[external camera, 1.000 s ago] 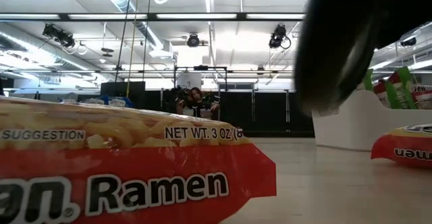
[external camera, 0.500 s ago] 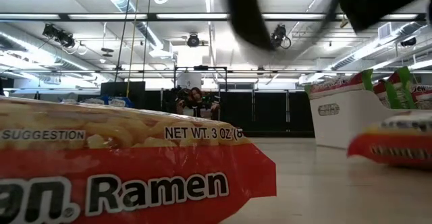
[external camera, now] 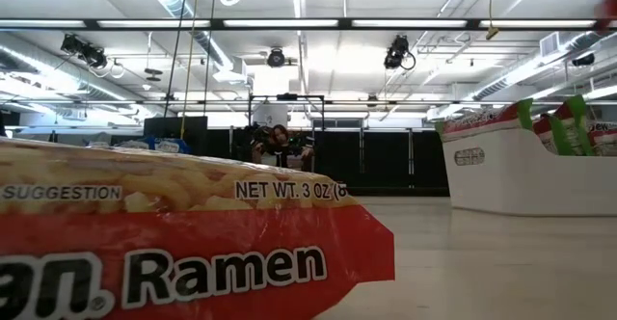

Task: Sort Maruchan noodles
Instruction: Put the orange noodle pack into the bottom white bin

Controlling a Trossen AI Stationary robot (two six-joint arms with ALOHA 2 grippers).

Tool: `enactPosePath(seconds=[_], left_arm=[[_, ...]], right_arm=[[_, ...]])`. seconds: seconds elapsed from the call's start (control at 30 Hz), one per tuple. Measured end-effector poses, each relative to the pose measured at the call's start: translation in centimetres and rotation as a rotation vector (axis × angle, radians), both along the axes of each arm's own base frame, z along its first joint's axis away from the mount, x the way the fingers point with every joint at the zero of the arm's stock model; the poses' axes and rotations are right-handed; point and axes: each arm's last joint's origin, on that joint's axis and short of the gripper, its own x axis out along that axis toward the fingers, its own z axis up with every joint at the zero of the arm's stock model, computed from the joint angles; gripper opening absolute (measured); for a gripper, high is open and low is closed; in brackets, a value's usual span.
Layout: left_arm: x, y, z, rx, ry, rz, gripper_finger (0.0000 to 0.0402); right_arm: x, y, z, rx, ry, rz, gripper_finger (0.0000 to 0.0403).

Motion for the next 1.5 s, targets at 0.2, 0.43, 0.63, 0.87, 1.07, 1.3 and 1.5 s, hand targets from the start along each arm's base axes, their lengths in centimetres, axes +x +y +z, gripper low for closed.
enactPosePath(seconds=[0.2, 0.43, 0.63, 0.87, 1.07, 1.3, 1.5], left_arm=[[0.8, -0.7, -0.6, -0.034, -0.005, 0.057, 0.0290], [3.5, -2.9, -1.4, -0.085, -0.070, 0.127, 0.0290], [6.5, -3.9, -1.6, -0.116, -0.152, 0.165, 0.0290], [9.6, -3.6, -2.3, -0.158, -0.187, 0.197, 0.0290], [10.8, -2.7, -2.9, -0.155, -0.152, 0.197, 0.0290], [11.8, -1.2, -2.8, -0.149, -0.131, 0.179, 0.0290], [12.1, -0.6, -2.9, -0.152, -0.111, 0.154, 0.0290]], right_arm=[[-7.1, 0.6, 3.5, 0.048, -0.008, 0.097, 0.0002], [-12.2, 2.9, 0.3, 0.137, -0.014, 0.162, 0.0001], [-13.7, 3.8, -5.2, 0.285, -0.058, 0.162, 0.0001], [-14.6, 1.7, -8.0, 0.256, -0.060, 0.151, 0.0001], [-14.8, -2.0, -8.6, 0.115, -0.058, 0.110, 0.0002], [-14.8, -5.3, -11.9, 0.016, 0.024, 0.053, 0.0002], [-15.4, -7.2, -13.2, -0.056, 0.066, -0.072, 0.0002]])
